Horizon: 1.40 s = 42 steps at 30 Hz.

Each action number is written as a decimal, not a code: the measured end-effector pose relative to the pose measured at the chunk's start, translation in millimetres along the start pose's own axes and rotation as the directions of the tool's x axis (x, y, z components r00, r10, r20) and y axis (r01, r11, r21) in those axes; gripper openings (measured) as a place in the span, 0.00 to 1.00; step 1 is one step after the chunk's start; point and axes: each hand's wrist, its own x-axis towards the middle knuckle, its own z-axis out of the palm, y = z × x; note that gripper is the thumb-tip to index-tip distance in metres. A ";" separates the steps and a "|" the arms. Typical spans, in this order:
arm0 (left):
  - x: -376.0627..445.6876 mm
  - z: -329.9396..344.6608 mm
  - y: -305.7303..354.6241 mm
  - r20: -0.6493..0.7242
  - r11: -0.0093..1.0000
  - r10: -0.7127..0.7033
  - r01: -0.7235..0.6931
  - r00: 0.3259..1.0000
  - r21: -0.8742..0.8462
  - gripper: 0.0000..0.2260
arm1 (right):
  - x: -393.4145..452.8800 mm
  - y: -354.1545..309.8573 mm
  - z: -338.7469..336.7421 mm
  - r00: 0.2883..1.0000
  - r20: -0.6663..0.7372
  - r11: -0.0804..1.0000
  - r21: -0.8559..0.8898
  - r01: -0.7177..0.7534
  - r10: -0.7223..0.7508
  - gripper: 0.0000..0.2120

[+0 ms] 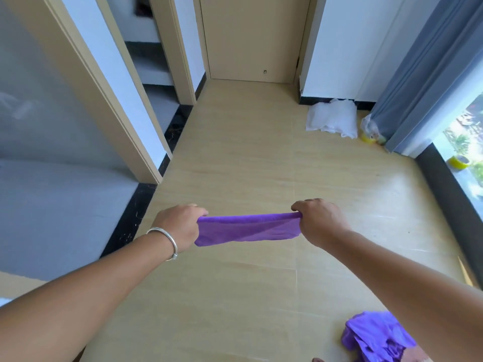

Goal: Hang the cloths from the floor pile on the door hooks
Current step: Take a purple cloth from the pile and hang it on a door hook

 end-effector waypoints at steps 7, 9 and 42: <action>-15.5 -122.3 18.3 -0.172 0.999 -0.043 0.043 0.984 -0.003 0.13 | -12.2 -10.2 -132.3 0.991 -0.129 0.998 -0.041 -0.043 0.038 0.15; -22.2 -156.3 25.0 -0.205 0.997 -0.070 0.071 0.976 -0.005 0.12 | -20.5 -15.5 -167.2 0.988 -0.155 0.997 -0.072 -0.037 0.026 0.15; -153.3 -504.9 138.6 -0.686 0.972 0.125 0.049 0.717 0.229 0.11 | -146.6 -19.4 -529.7 0.840 -0.540 0.996 -0.092 0.001 -0.051 0.15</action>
